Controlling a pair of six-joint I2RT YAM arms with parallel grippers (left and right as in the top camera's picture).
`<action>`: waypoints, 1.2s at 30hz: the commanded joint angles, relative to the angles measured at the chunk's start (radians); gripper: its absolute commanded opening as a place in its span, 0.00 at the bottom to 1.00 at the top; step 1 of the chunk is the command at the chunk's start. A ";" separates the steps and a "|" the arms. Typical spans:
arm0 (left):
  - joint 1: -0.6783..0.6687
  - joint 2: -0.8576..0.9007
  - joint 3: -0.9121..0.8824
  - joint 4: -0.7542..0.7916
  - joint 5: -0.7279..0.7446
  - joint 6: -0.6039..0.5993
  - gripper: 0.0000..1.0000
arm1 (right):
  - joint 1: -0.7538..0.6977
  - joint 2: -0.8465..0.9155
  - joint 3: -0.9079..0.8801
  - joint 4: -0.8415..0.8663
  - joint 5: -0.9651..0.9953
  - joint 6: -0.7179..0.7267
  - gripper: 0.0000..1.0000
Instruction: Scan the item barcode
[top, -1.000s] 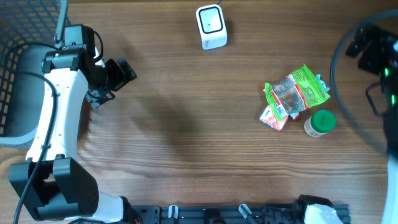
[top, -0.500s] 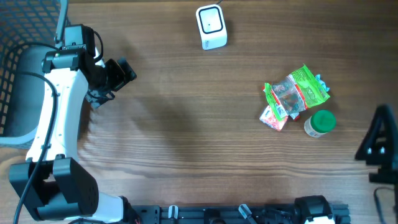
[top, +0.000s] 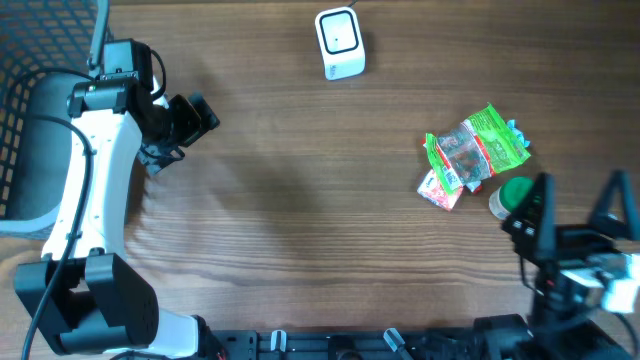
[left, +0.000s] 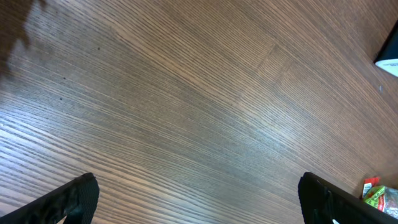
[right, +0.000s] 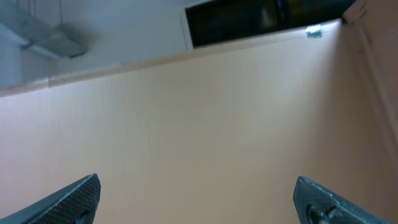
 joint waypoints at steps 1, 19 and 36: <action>0.003 0.000 0.005 0.000 0.001 0.008 1.00 | 0.005 -0.036 -0.146 0.086 -0.064 0.001 1.00; 0.003 0.000 0.005 0.000 0.001 0.008 1.00 | 0.005 -0.104 -0.345 -0.333 -0.108 -0.037 1.00; 0.003 0.000 0.005 0.000 0.001 0.008 1.00 | 0.005 -0.103 -0.345 -0.333 -0.116 -0.111 1.00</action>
